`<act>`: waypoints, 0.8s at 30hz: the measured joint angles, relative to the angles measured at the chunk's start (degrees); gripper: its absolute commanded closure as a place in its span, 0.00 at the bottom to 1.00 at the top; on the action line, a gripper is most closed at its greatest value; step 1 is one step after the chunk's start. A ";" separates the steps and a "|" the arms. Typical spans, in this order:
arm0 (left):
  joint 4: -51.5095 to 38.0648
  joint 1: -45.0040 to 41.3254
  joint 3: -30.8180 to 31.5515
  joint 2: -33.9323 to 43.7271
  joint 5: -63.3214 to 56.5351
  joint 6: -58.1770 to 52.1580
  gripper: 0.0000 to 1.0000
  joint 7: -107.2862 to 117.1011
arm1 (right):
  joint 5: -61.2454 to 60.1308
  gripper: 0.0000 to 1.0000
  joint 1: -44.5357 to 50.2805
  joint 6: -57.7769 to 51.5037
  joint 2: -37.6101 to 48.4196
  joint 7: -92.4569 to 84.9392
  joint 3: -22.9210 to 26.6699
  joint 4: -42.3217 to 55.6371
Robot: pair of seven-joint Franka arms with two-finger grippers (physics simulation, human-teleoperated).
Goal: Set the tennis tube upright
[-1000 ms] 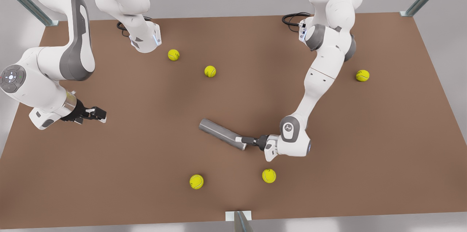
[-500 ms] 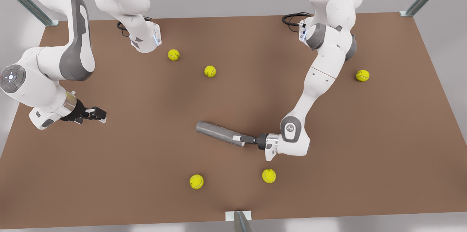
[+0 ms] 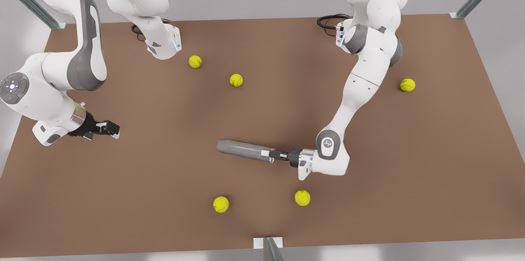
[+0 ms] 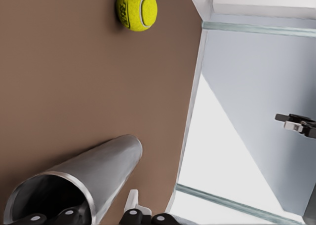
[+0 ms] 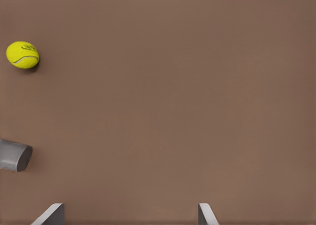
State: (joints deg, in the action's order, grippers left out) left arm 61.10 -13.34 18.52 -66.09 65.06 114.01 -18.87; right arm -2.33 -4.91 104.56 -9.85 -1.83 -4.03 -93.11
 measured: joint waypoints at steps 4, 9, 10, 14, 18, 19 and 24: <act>0.00 -0.18 -0.05 -0.01 -0.04 0.30 0.79 0.22 | -0.02 0.00 0.04 0.02 -0.21 0.01 -0.01 0.05; 0.12 0.35 0.10 1.82 -0.12 0.04 0.79 1.29 | -0.02 0.00 0.10 0.01 -0.28 0.02 -0.01 0.09; 1.12 0.82 0.08 3.42 -0.14 -0.20 0.79 1.68 | -0.02 0.00 0.10 0.00 -0.26 0.03 -0.01 0.09; 5.63 2.31 -3.20 11.67 -0.92 -2.18 0.79 3.57 | -0.01 0.00 0.07 -0.02 -0.25 0.04 -0.01 0.09; 6.86 2.62 -12.85 19.62 -5.44 -6.68 0.79 5.84 | -0.02 0.00 0.07 -0.03 -0.26 0.05 -0.01 0.09; 6.90 2.64 -14.78 21.45 -7.10 -7.91 0.79 6.54 | -0.01 0.00 0.07 -0.03 -0.28 0.06 -0.01 0.09; 6.89 2.71 -24.40 27.47 -13.79 -14.88 0.79 9.65 | -0.05 0.00 0.05 -0.02 -0.41 0.06 -0.01 0.33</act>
State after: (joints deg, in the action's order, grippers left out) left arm 67.99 -10.63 -5.88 -38.62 51.27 99.12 -9.21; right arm -2.38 -4.86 104.54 -10.26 -1.76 -4.04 -92.78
